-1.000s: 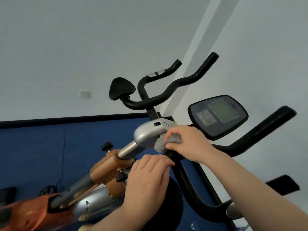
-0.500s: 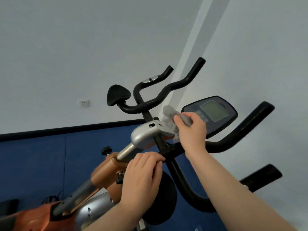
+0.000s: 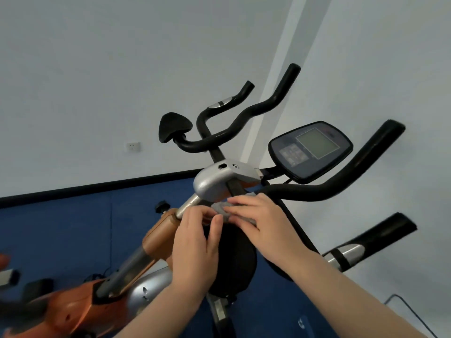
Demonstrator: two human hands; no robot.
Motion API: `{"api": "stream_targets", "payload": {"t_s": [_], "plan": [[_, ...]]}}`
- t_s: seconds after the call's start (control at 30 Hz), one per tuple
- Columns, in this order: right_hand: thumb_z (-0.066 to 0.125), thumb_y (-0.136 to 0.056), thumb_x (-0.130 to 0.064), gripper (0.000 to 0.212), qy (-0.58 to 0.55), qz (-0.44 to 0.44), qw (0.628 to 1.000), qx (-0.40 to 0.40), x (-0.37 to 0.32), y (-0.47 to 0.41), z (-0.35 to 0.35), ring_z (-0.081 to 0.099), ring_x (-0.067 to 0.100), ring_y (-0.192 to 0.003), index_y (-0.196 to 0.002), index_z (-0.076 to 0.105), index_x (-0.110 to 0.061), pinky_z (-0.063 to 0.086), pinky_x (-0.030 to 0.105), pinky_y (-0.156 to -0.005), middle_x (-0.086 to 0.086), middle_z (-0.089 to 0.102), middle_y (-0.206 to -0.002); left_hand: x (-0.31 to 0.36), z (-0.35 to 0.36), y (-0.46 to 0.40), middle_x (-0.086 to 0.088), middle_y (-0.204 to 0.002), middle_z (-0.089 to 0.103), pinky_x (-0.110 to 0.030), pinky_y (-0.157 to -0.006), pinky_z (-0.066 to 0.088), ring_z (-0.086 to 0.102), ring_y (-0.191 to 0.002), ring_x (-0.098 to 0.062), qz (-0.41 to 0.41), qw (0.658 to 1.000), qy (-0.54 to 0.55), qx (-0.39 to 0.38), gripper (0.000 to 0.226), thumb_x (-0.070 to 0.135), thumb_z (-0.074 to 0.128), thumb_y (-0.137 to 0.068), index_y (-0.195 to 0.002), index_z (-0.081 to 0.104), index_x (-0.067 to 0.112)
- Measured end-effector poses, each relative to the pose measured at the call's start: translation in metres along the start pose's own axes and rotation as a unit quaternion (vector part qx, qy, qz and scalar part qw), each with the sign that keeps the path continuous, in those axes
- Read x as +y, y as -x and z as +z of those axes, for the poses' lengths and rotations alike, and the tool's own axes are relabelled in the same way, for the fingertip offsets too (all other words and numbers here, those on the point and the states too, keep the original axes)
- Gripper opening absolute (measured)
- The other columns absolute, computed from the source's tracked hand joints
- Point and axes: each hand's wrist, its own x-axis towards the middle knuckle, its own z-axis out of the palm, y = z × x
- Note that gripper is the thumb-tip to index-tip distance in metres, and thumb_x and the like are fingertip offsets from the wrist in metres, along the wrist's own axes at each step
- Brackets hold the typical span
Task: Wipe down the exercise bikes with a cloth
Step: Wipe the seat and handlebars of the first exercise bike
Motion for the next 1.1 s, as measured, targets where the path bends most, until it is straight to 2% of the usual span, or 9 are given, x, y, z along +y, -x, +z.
{"api": "stream_targets", "payload": {"t_s": [0.1, 0.2, 0.4, 0.53, 0.7, 0.83, 0.93, 1.03, 1.1], "plan": [[0.066, -0.085, -0.011, 0.021, 0.083, -0.097, 0.992, -0.019, 0.0, -0.007, -0.006, 0.058, 0.018, -0.089, -0.104, 0.074, -0.014, 0.053, 0.034, -0.078, -0.002, 0.072, -0.105, 0.003, 0.0, 0.0, 0.021, -0.087, 0.051, -0.016, -0.066, 0.04, 0.052, -0.086, 0.001, -0.007, 1.0, -0.007, 0.007, 0.012, 0.056, 0.036, -0.087, -0.086, 0.042, 0.046], [0.061, -0.083, -0.001, 0.016, 0.197, -0.185, 0.962, -0.044, 0.009, -0.01, -0.022, 0.057, 0.023, -0.078, -0.09, 0.073, -0.008, 0.054, 0.036, -0.066, 0.001, 0.071, -0.09, 0.004, 0.0, 0.001, 0.021, -0.089, 0.051, -0.014, -0.069, 0.04, 0.053, -0.089, 0.001, -0.004, 1.0, -0.017, -0.009, 0.006, 0.047, 0.038, -0.09, -0.087, 0.044, 0.047], [0.063, -0.08, 0.003, 0.015, 0.238, -0.081, 0.967, 0.028, 0.03, -0.004, -0.062, 0.057, 0.025, -0.074, -0.079, 0.074, -0.008, 0.053, 0.038, -0.059, 0.001, 0.071, -0.081, 0.009, -0.002, -0.003, 0.024, -0.102, 0.056, -0.004, -0.09, 0.031, 0.049, -0.104, 0.006, 0.076, 0.993, -0.063, -0.069, 0.024, 0.035, 0.036, -0.095, -0.103, 0.059, 0.033], [0.068, -0.084, -0.013, 0.014, 0.085, -0.029, 0.994, 0.062, 0.003, -0.014, -0.034, 0.059, 0.012, -0.095, -0.095, 0.076, -0.016, 0.051, 0.026, -0.081, -0.004, 0.065, -0.112, 0.011, -0.001, -0.003, 0.019, -0.089, 0.055, -0.006, -0.08, 0.035, 0.052, -0.092, 0.003, 0.052, 0.996, -0.035, -0.062, 0.011, 0.032, 0.044, -0.091, -0.089, 0.055, 0.034], [0.063, -0.087, -0.037, 0.024, 0.109, -0.028, 0.994, -0.004, -0.001, -0.017, -0.014, 0.052, 0.012, -0.095, -0.107, 0.071, -0.025, 0.053, 0.031, -0.067, -0.008, 0.06, -0.102, 0.01, -0.003, -0.006, 0.018, -0.087, 0.054, -0.008, -0.077, 0.036, 0.053, -0.089, -0.002, 0.055, 0.995, -0.034, -0.081, 0.011, 0.031, 0.045, -0.092, -0.085, 0.054, 0.033], [0.07, -0.084, -0.022, 0.012, 0.162, -0.039, 0.986, 0.033, 0.005, -0.013, -0.03, 0.06, 0.019, -0.083, -0.094, 0.075, -0.017, 0.054, 0.034, -0.055, -0.003, 0.067, -0.089, 0.014, -0.006, -0.016, 0.021, -0.09, 0.054, -0.006, -0.079, 0.036, 0.05, -0.089, 0.002, 0.092, 0.986, -0.091, -0.107, 0.017, 0.035, 0.041, -0.089, -0.09, 0.057, 0.031], [0.071, -0.083, -0.014, 0.009, 0.187, 0.028, 0.976, 0.112, 0.021, -0.007, -0.053, 0.062, 0.023, -0.079, -0.09, 0.076, -0.013, 0.055, 0.039, -0.058, 0.001, 0.069, -0.086, 0.02, -0.009, -0.032, 0.024, -0.095, 0.056, -0.007, -0.072, 0.038, 0.049, -0.092, 0.005, 0.125, 0.973, -0.129, -0.148, 0.014, 0.031, 0.049, -0.088, -0.097, 0.059, 0.034], [0.072, -0.082, -0.011, 0.008, 0.179, 0.078, 0.964, 0.182, 0.023, -0.004, -0.057, 0.061, 0.023, -0.077, -0.089, 0.076, -0.01, 0.055, 0.039, -0.063, 0.003, 0.068, -0.085, 0.027, -0.006, -0.047, 0.024, -0.104, 0.057, -0.011, -0.079, 0.038, 0.049, -0.099, 0.004, 0.142, 0.964, -0.126, -0.186, 0.019, 0.027, 0.056, -0.087, -0.104, 0.061, 0.033], [0.069, -0.084, -0.013, 0.01, 0.164, 0.069, 0.967, 0.183, 0.01, -0.007, -0.037, 0.06, 0.021, -0.08, -0.092, 0.074, -0.01, 0.054, 0.036, -0.064, 0.002, 0.066, -0.088, 0.03, -0.002, -0.052, 0.022, -0.107, 0.058, -0.016, -0.083, 0.04, 0.051, -0.101, 0.002, 0.14, 0.96, -0.119, -0.212, 0.021, 0.028, 0.055, -0.087, -0.106, 0.063, 0.032]]}}
